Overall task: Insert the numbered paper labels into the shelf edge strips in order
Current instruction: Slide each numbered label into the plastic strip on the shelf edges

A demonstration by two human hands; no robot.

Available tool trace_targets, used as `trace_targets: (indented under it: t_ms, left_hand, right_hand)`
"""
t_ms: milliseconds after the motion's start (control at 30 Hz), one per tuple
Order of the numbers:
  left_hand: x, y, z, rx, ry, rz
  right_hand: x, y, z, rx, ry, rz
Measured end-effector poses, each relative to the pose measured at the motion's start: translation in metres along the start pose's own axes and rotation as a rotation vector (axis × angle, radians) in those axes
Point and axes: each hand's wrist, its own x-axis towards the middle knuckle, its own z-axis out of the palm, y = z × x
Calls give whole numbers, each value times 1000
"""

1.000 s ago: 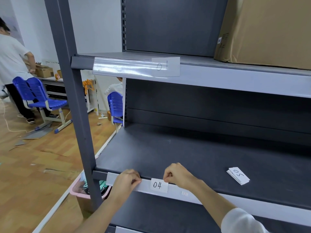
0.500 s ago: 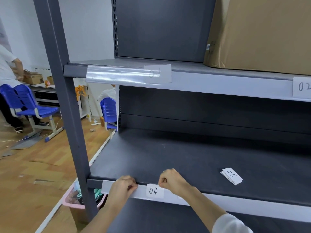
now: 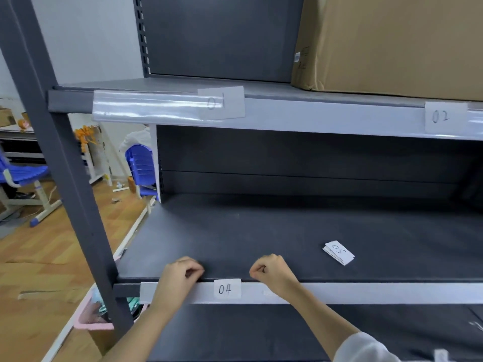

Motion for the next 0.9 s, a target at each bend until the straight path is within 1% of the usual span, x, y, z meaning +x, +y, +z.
trace_targets:
  t_ms: [133, 233, 333, 433, 600, 700, 900]
  left_hand:
    - [-7, 14, 14, -16, 10, 37]
    - [-22, 26, 22, -1, 35, 52]
    - [-46, 46, 32, -5, 62, 30]
    - [-77, 78, 46, 24, 87, 46]
    - [-119, 122, 76, 57, 18, -23]
    - [-129, 139, 92, 71, -31, -10]
    - [-102, 170, 102, 87, -55, 57]
  right_hand:
    - [-29, 24, -17, -3, 35, 88]
    - [-50, 38, -29, -13, 44, 116]
    - [-77, 50, -43, -21, 64, 89]
    - [-108, 71, -57, -19, 53, 42]
    - [-159, 109, -85, 18, 52, 53]
    - [-172, 122, -101, 10, 60, 54]
    - [-165, 130, -119, 20, 110, 99]
